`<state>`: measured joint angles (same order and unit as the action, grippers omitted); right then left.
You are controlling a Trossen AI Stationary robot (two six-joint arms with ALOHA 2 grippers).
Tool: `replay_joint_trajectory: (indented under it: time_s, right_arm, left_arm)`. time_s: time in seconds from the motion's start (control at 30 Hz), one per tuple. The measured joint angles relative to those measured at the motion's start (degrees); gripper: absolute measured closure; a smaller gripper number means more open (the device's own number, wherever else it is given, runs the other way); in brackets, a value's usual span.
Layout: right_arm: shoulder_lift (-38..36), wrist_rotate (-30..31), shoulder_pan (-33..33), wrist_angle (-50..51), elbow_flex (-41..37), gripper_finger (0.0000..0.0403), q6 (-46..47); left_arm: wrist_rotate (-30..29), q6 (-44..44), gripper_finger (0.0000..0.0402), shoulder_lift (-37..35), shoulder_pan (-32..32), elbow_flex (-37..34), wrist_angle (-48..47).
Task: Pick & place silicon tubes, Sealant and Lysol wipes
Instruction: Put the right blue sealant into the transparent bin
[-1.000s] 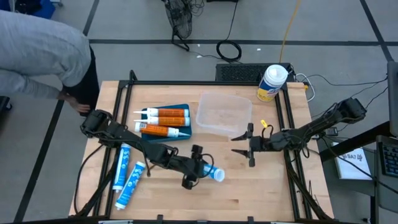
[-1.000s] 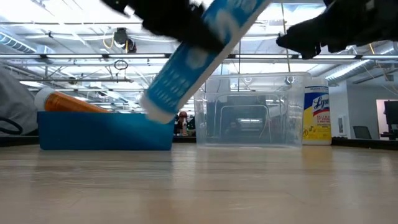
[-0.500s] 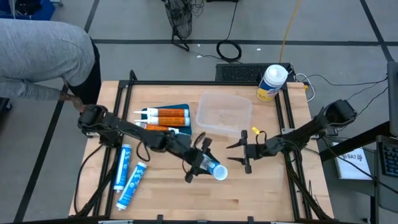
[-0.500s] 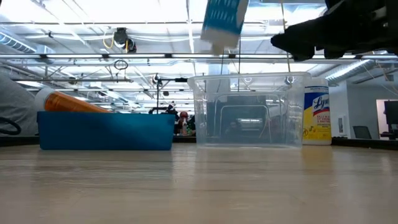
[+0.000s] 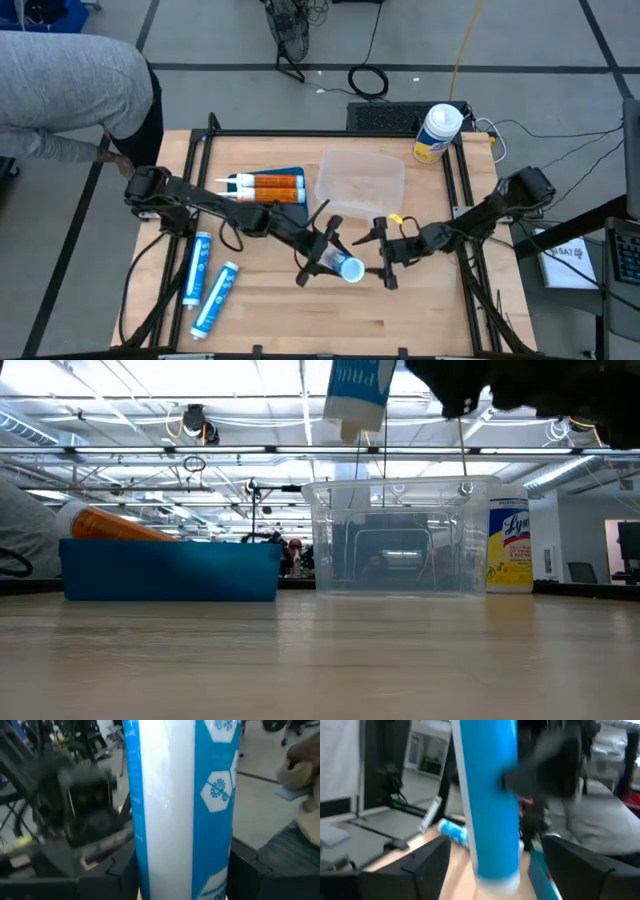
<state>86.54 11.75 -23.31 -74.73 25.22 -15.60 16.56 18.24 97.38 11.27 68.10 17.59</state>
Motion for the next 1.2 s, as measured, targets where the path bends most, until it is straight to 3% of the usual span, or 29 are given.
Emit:
replay_joint_trajectory:
  time_s: [0.17, 0.77, 0.97, 1.2]
  right_arm:
    - [-0.1, -1.5, -1.1, -0.2, 3.5, 0.0086, -0.5]
    - [0.7, -1.4, -1.8, 3.4, 10.2, 0.0101, -4.7]
    - [0.6, 0.1, -1.4, 6.7, 11.4, 0.0129, -2.6]
    - [0.6, 0.0, -0.1, 6.8, 11.4, 0.0198, 0.1]
  left_arm:
    - [-2.2, -0.4, 0.0185, 0.1, 0.0, 0.0, -1.3]
    - [-6.3, -1.0, 0.0185, 1.1, -0.1, 0.0, -2.8]
    - [-6.4, -1.9, 0.0185, 1.7, -0.4, 0.0, -2.7]
    - [-6.6, -2.6, 0.0186, 1.7, -0.4, 0.0, -2.5]
